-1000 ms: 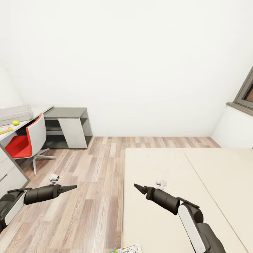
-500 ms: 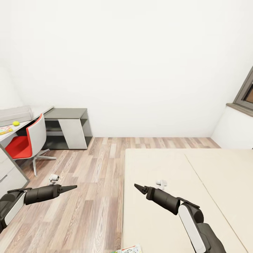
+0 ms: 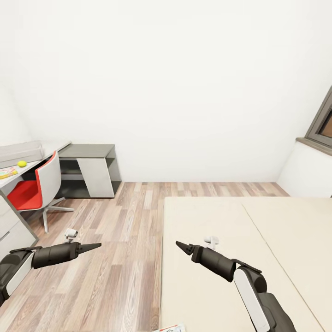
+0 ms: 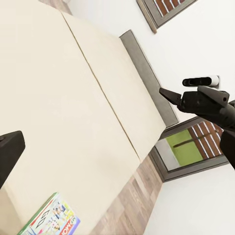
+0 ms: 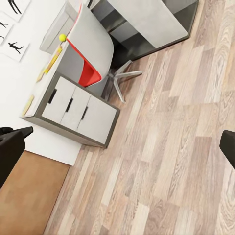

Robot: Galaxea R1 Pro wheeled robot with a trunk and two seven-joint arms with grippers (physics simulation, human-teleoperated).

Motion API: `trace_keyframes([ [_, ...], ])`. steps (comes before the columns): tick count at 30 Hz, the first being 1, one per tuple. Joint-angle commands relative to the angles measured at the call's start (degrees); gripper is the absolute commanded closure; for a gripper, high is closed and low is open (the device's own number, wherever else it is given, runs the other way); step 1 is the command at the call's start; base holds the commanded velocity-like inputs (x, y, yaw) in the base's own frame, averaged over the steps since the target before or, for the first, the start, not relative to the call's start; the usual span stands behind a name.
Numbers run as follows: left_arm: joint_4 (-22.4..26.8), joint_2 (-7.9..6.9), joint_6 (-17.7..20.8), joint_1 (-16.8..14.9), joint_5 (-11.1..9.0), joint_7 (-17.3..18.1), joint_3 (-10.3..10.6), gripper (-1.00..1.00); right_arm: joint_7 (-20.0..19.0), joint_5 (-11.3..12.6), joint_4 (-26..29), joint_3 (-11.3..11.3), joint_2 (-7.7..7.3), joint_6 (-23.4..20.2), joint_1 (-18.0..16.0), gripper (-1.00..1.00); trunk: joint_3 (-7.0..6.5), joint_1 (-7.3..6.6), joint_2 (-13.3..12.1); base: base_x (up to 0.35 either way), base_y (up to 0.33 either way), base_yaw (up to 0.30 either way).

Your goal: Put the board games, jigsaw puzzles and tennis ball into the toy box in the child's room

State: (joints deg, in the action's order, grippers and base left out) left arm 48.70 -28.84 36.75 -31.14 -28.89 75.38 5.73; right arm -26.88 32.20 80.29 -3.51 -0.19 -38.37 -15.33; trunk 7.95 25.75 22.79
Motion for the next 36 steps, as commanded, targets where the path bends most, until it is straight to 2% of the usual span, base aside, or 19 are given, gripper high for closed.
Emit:
trace_keyframes([
  [1,0.0,-0.08,0.6,-0.1,-0.5,0.0,0.2,-1.0,0.0,0.2,0.0,0.0,-0.01,-0.3,-0.1,-1.0,0.12,0.04,0.1,0.0,0.0,0.0],
  [25,0.0,-0.07,0.8,-0.1,-0.5,0.0,0.2,-1.0,0.2,0.2,0.0,0.0,0.19,-0.2,-0.1,-1.0,0.08,0.04,0.1,0.0,0.002,0.0],
  [36,0.0,-0.07,0.8,-0.1,-0.5,0.0,0.2,-1.0,0.3,0.2,0.0,0.0,0.19,-0.2,-0.1,-1.0,0.08,0.04,0.1,0.0,0.115,0.0],
])
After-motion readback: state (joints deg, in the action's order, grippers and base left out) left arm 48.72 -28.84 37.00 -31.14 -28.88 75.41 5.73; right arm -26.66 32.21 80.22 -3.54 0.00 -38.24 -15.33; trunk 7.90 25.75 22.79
